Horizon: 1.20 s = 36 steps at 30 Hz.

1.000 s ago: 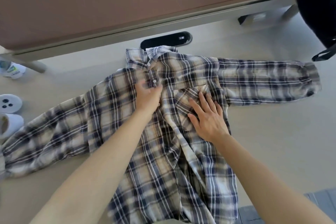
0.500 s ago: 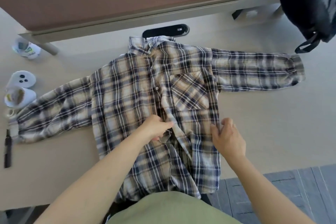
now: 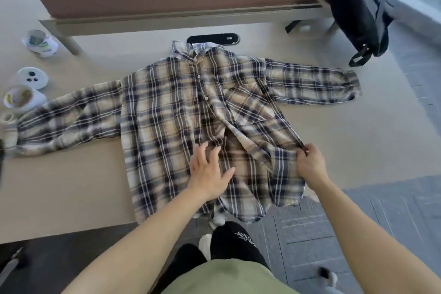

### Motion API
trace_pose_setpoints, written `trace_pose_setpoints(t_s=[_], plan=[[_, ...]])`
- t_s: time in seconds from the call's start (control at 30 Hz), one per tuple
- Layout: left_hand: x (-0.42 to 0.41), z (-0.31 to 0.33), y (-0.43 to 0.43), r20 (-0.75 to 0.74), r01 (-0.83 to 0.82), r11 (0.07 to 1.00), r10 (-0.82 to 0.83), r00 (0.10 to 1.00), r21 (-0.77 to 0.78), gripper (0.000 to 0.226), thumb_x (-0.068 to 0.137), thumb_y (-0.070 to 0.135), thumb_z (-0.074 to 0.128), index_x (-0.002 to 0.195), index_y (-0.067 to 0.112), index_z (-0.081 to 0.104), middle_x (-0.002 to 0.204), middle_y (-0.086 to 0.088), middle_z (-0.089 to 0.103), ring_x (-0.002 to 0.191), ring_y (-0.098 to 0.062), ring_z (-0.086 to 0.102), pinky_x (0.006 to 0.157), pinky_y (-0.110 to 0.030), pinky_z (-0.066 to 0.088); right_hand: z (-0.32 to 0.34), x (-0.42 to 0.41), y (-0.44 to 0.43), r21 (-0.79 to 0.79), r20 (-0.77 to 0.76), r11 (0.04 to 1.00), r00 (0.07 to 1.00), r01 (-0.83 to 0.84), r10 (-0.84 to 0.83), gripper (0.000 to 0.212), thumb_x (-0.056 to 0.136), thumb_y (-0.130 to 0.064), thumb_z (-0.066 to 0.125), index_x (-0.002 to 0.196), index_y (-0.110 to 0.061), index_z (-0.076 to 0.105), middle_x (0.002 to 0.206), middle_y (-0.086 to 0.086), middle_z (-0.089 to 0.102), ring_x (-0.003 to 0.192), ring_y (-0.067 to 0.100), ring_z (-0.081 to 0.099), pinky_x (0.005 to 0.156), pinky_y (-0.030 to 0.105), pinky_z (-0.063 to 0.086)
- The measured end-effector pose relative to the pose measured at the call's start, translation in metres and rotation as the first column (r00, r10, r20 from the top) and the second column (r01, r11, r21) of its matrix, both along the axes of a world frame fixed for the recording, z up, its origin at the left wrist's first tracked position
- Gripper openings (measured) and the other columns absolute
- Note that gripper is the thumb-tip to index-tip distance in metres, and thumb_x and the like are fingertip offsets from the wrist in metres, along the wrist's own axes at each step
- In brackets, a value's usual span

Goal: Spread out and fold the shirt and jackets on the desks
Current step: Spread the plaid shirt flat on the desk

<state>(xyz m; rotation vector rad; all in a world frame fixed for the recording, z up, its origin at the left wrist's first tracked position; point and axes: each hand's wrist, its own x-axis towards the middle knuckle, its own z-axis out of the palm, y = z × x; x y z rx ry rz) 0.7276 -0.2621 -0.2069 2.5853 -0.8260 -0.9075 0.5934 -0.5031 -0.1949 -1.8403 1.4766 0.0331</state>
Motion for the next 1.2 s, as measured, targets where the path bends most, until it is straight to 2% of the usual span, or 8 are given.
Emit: trace_pose_setpoints(t_s=[0.37, 0.5, 0.6, 0.7, 0.87, 1.03, 1.13, 1.2], plan=[[-0.035, -0.037, 0.085, -0.004, 0.052, 0.953, -0.053, 0.999, 0.299, 0.08, 0.088, 0.08, 0.003, 0.152, 0.039, -0.023, 0.149, 0.004, -0.05, 0.14, -0.025, -0.043, 0.115, -0.058, -0.019, 0.028, -0.037, -0.054, -0.215, -0.252, 0.968, 0.965, -0.131, 0.074, 0.012, 0.1, -0.021, 0.045, 0.105, -0.012, 0.051, 0.094, 0.014, 0.055, 0.085, 0.033, 0.052, 0.074, 0.038, 0.043], [-0.034, -0.033, 0.092, 0.029, 0.064, 0.949, -0.076, 0.997, 0.31, 0.083, 0.089, 0.08, 0.012, 0.154, 0.039, -0.017, 0.154, 0.004, -0.043, 0.144, -0.027, -0.037, 0.117, -0.057, -0.016, 0.018, -0.054, -0.056, -0.163, -0.321, 0.972, 0.941, -0.168, 0.109, 0.016, 0.1, -0.027, 0.045, 0.108, -0.015, 0.051, 0.099, 0.015, 0.059, 0.089, 0.035, 0.056, 0.079, 0.041, 0.048], [-0.047, -0.022, 0.073, 0.125, -0.009, 0.962, -0.027, 0.992, 0.273, 0.089, 0.089, 0.077, 0.03, 0.157, 0.031, -0.003, 0.163, -0.007, -0.016, 0.15, -0.035, -0.015, 0.12, -0.057, -0.001, 0.005, -0.062, -0.043, -0.225, -0.374, 0.939, 0.913, -0.26, 0.164, 0.034, 0.101, -0.037, 0.046, 0.12, -0.009, 0.05, 0.12, 0.02, 0.055, 0.107, 0.039, 0.054, 0.091, 0.047, 0.045], [-0.075, -0.013, 0.047, 0.155, -0.159, 0.967, 0.129, 0.979, 0.2, 0.091, 0.083, 0.076, 0.046, 0.15, 0.023, 0.016, 0.152, -0.013, 0.013, 0.14, -0.037, 0.015, 0.115, -0.052, 0.021, -0.006, -0.05, -0.009, -0.355, -0.384, 0.761, 0.827, -0.543, 0.411, 0.047, 0.098, -0.047, 0.045, 0.125, -0.01, 0.05, 0.125, 0.017, 0.05, 0.113, 0.037, 0.049, 0.096, 0.049, 0.042], [-0.095, -0.019, 0.032, 0.172, -0.249, 0.902, 0.198, 0.965, 0.354, 0.096, 0.073, 0.074, 0.064, 0.139, 0.02, 0.02, 0.143, -0.012, 0.017, 0.137, -0.037, 0.019, 0.114, -0.05, 0.025, -0.019, -0.026, 0.059, -0.284, -0.319, 0.394, 0.474, -0.874, 0.821, 0.048, 0.093, -0.046, 0.056, 0.13, -0.017, 0.05, 0.137, 0.012, 0.04, 0.125, 0.035, 0.039, 0.107, 0.053, 0.033], [-0.098, -0.025, 0.049, 0.305, -0.174, 0.926, 0.068, 0.95, 0.335, 0.038, 0.076, -0.001, 0.074, 0.11, 0.005, 0.057, 0.125, -0.018, 0.049, 0.129, -0.048, 0.041, 0.101, -0.059, 0.042, -0.032, -0.036, 0.086, -0.27, -0.356, 0.026, 0.125, -0.962, 0.926, 0.034, 0.085, -0.031, 0.072, 0.116, -0.018, 0.062, 0.117, 0.009, 0.055, 0.107, 0.033, 0.053, 0.094, 0.048, 0.042], [-0.094, -0.017, 0.066, 0.405, -0.128, 0.964, 0.024, 0.914, 0.234, 0.019, 0.074, -0.004, 0.073, 0.084, 0.011, 0.067, 0.094, -0.008, 0.066, 0.096, -0.033, 0.06, 0.082, -0.045, 0.047, -0.036, -0.045, 0.083, -0.217, -0.225, -0.022, 0.028, -0.976, 0.974, 0.026, 0.091, -0.008, 0.058, 0.115, -0.015, 0.065, 0.107, 0.005, 0.063, 0.099, 0.03, 0.06, 0.089, 0.041, 0.046], [-0.09, -0.007, 0.078, 0.386, -0.122, 0.975, 0.041, 0.922, 0.188, 0.021, 0.078, 0.001, 0.068, 0.079, 0.021, 0.062, 0.083, 0.004, 0.065, 0.086, -0.025, 0.059, 0.089, -0.038, 0.034, -0.033, -0.051, 0.083, -0.186, -0.125, -0.064, -0.041, -0.981, 0.991, 0.022, 0.093, -0.011, 0.058, 0.112, -0.016, 0.068, 0.103, 0.002, 0.065, 0.094, 0.028, 0.062, 0.084, 0.041, 0.051]])
